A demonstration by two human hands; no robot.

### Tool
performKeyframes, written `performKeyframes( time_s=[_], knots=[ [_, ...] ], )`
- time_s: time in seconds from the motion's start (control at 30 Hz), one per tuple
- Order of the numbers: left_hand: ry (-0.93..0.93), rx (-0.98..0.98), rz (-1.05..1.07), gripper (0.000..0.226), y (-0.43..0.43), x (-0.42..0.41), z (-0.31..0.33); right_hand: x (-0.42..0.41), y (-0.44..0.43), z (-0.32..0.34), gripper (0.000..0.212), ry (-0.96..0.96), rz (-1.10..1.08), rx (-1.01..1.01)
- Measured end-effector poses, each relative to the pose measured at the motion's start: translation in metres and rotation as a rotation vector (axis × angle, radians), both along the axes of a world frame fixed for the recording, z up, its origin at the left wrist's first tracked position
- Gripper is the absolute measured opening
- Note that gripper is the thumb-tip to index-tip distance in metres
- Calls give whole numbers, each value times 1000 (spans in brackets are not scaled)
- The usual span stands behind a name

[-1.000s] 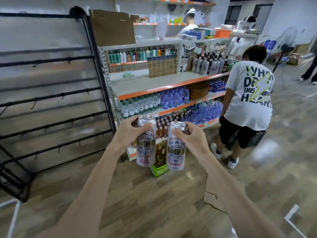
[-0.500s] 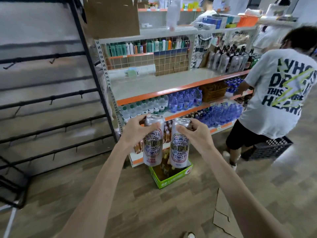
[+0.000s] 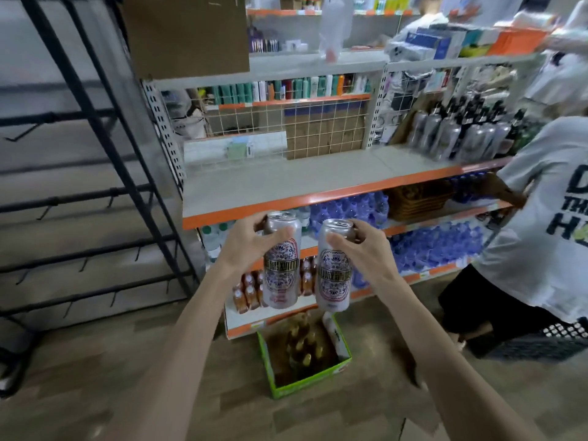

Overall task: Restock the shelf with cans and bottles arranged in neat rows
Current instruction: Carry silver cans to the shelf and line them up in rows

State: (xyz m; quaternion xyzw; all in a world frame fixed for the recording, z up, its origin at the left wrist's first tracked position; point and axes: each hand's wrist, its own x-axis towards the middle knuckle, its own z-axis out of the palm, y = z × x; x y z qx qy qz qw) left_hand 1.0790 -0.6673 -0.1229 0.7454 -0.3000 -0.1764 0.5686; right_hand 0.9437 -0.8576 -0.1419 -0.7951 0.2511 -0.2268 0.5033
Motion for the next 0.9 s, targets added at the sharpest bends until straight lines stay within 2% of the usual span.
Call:
performKeyframes(
  time_s=[0.1,0.2,0.33,0.43,0.67,0.9],
  knots=[
    [31,-22,7,43,-40,19,-3,25,-42,-6,31,-7,20,9],
    [14,-7,13,41,-83,45,-14,52,-82,-14,34,8,41,-8],
    [33,-43,10,59,-147,89,-29,86,-137,-19,25,23,54,-14],
    [62,-75,3,63,-197,119,-31,110,-182,-19,15,40,35,-18],
    [113,-101,-3,49,-275,167,-25,165,-269,-13,23,29,3,-39],
    [86,-94,57,62,-335,215,-37,228,-347,-14,26,13,48,11]
  ],
)
